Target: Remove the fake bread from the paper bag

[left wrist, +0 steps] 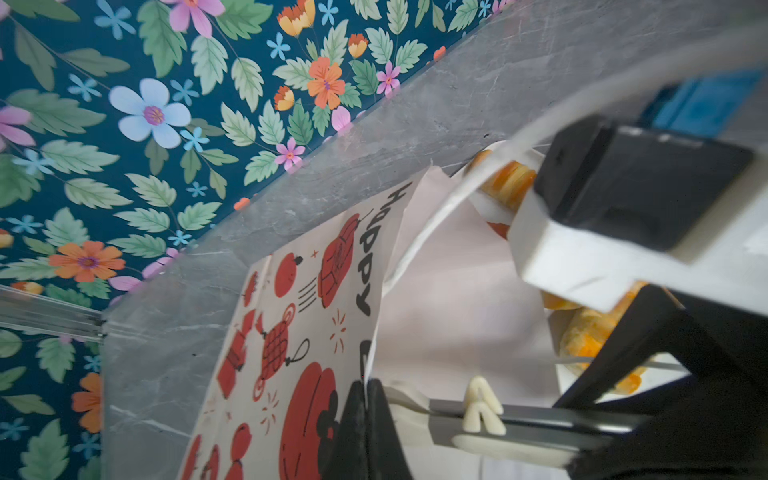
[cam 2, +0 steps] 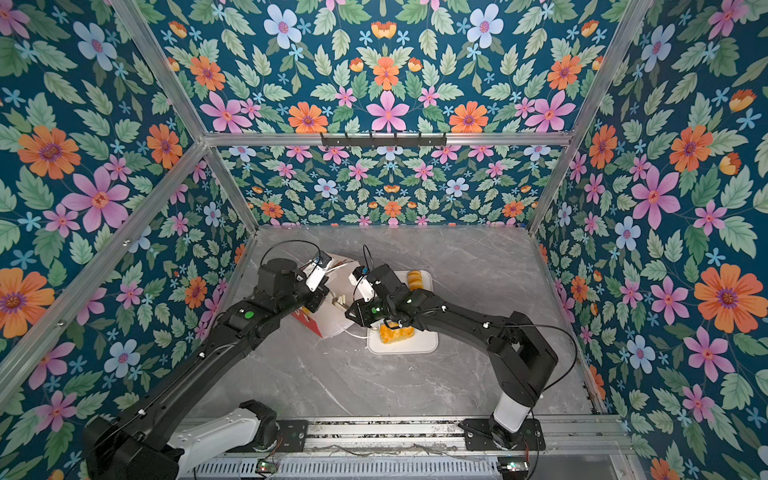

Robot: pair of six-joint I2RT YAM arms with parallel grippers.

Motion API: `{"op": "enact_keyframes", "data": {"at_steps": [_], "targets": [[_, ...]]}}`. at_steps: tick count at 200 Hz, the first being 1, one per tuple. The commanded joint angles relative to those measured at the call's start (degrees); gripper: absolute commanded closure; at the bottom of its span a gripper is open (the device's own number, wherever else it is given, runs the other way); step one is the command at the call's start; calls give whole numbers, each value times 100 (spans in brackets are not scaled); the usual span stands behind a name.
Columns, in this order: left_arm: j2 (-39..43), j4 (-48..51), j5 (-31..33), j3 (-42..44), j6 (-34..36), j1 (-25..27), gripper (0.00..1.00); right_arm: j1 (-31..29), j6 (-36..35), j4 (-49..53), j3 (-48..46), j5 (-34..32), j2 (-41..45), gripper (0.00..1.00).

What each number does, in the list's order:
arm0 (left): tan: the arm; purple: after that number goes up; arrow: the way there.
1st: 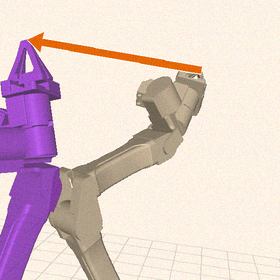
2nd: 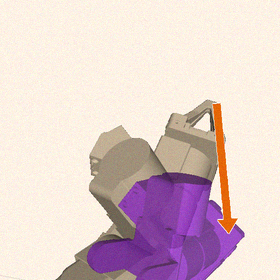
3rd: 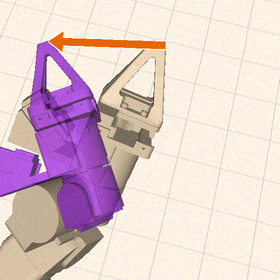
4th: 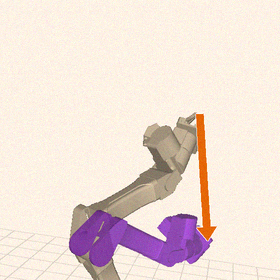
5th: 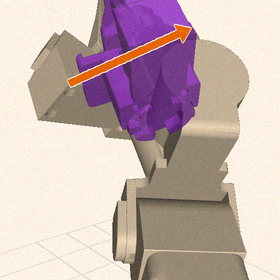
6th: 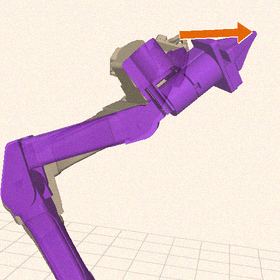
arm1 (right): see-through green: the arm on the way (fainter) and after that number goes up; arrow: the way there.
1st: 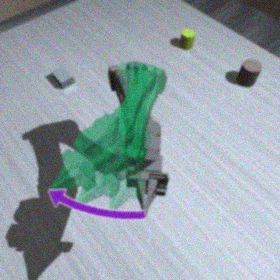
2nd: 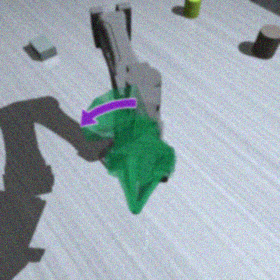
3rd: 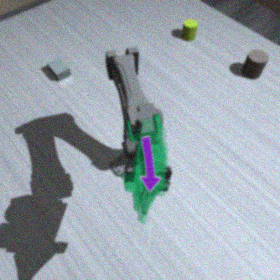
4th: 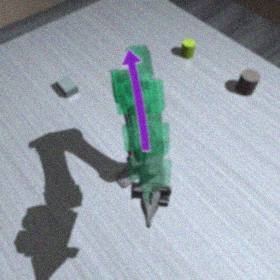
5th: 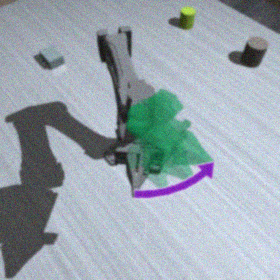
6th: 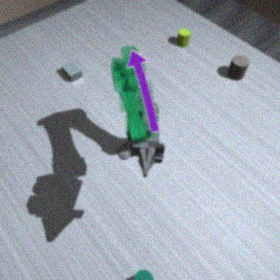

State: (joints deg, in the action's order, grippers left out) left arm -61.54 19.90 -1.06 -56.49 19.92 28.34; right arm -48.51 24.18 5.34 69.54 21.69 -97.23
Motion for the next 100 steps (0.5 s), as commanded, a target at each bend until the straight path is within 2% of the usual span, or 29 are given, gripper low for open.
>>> {"op": "enact_keyframes", "data": {"at_steps": [1,37,65,82,100], "targets": [[54,357,386,-166,419,-4,100,3,18,-448,1,72,-73,100],[72,343,327,-182,420,-4,100,-1,86,-598,-44,19,-65,100],[-98,133,159,-31,37,-3,100,-4,26,-487,27,41,-121,100],[-438,268,53,-285,-231,5,100,5,156,-489,68,105,-255,100],[-957,641,221,-824,-268,35,100,25,429,-534,127,397,-435,100]]}}
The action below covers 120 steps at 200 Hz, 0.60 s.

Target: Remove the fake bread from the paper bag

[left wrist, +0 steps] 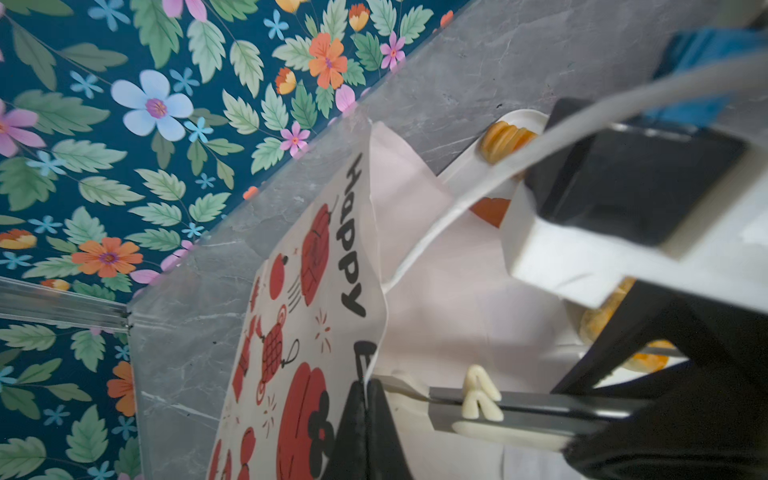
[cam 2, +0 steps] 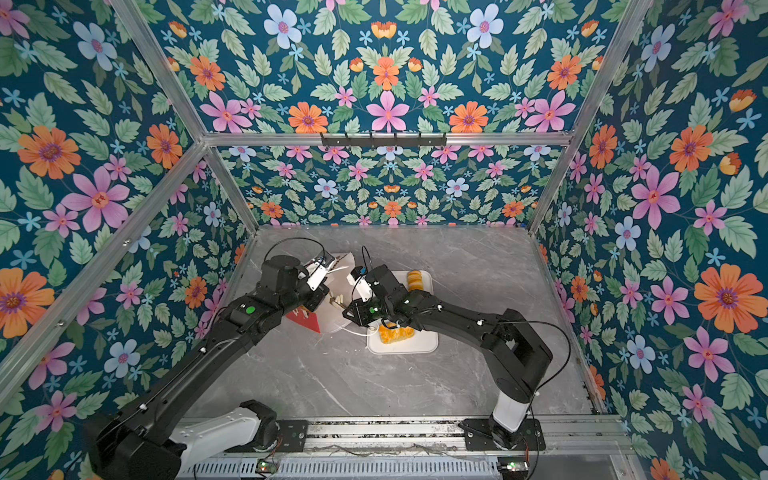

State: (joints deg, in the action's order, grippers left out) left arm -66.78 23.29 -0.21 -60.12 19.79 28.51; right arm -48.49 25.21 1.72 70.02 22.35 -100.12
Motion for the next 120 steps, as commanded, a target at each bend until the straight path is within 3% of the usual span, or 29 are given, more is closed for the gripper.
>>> {"op": "enact_keyframes", "data": {"at_steps": [1,38,85,120], "targets": [[-467,331,153,-507,-251,16,100,23,339,-180,81,349,-152,100],[-1944,1364,794,-1831,33,161,100,58,653,-176,275,862,-353,100],[-3420,1979,741,-3408,34,266,100,329,1248,-452,319,1720,-577,100],[-3829,1972,742,-3975,5,304,100,349,1163,-285,242,1437,-447,100]]}}
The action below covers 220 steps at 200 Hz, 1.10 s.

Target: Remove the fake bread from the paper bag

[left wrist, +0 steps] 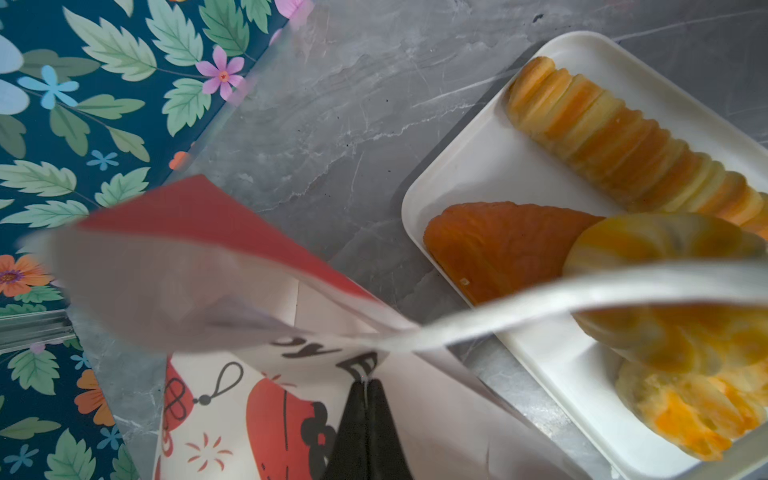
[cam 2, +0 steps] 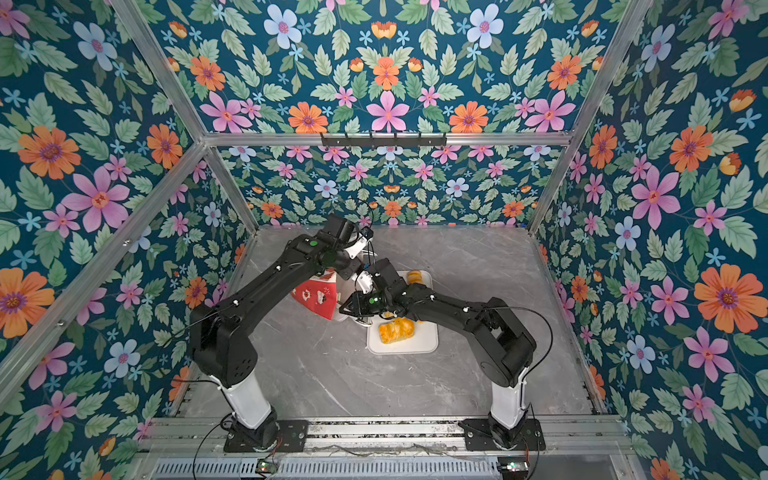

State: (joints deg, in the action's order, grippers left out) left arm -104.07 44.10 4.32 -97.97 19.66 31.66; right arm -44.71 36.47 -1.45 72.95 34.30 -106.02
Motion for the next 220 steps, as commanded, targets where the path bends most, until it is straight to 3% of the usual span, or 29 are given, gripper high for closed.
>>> {"op": "enact_keyframes", "data": {"at_steps": [1,50,78,124,220], "targets": [[-98,-119,294,-184,15,-11,100,-29,23,45,-56,216,156,100],[598,-692,507,735,20,-11,100,-29,-597,963,-324,-1363,924,99],[1102,-917,556,1318,3,-19,100,-29,-915,1518,-367,-1799,1437,99],[1521,-750,607,1618,114,-20,100,-30,-1304,1916,-589,-1805,1909,96],[1583,-1464,827,1595,13,-20,100,-241,-1503,2200,-194,-1275,1499,91]]}}
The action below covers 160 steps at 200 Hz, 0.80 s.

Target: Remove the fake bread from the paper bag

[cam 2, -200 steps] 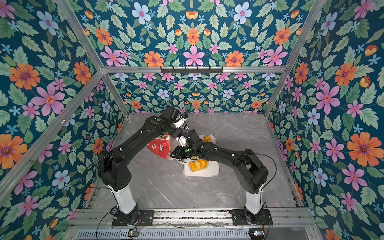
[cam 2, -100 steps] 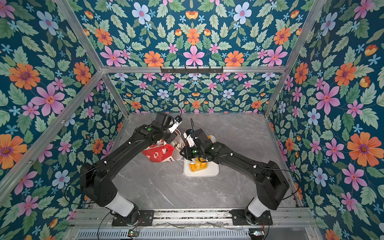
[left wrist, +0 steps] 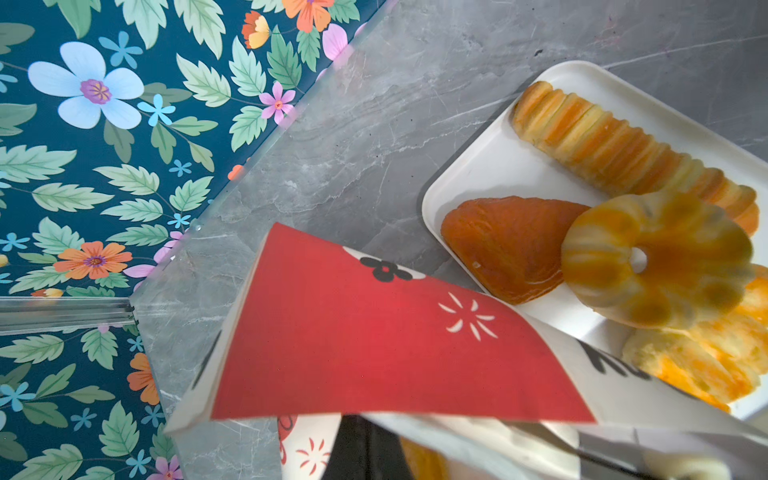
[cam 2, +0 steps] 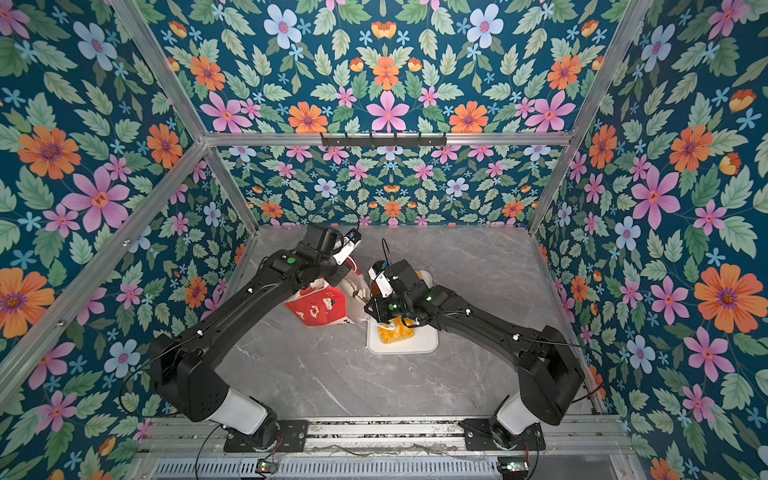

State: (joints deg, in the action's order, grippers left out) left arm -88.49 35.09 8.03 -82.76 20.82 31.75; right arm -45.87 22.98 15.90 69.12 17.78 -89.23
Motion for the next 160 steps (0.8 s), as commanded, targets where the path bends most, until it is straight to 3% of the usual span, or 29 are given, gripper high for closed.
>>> {"op": "enact_keyframes", "data": {"at_steps": [1,42,62,89,126,160], "targets": [[24,-564,455,75,-104,-28,100,-133,-159,457,189,372,-181,91],[77,-451,317,232,-179,-19,100,-229,75,523,217,141,-51,88],[181,-500,115,476,-252,-11,100,-221,-39,942,525,-132,-68,87],[315,-680,-189,843,-506,15,100,-221,-264,778,595,-201,-297,89],[504,-986,-541,1248,-848,41,100,-230,50,-642,99,176,-773,92],[687,-1119,-751,1445,-1015,42,100,-377,126,-2106,-407,-188,-971,93]]}}
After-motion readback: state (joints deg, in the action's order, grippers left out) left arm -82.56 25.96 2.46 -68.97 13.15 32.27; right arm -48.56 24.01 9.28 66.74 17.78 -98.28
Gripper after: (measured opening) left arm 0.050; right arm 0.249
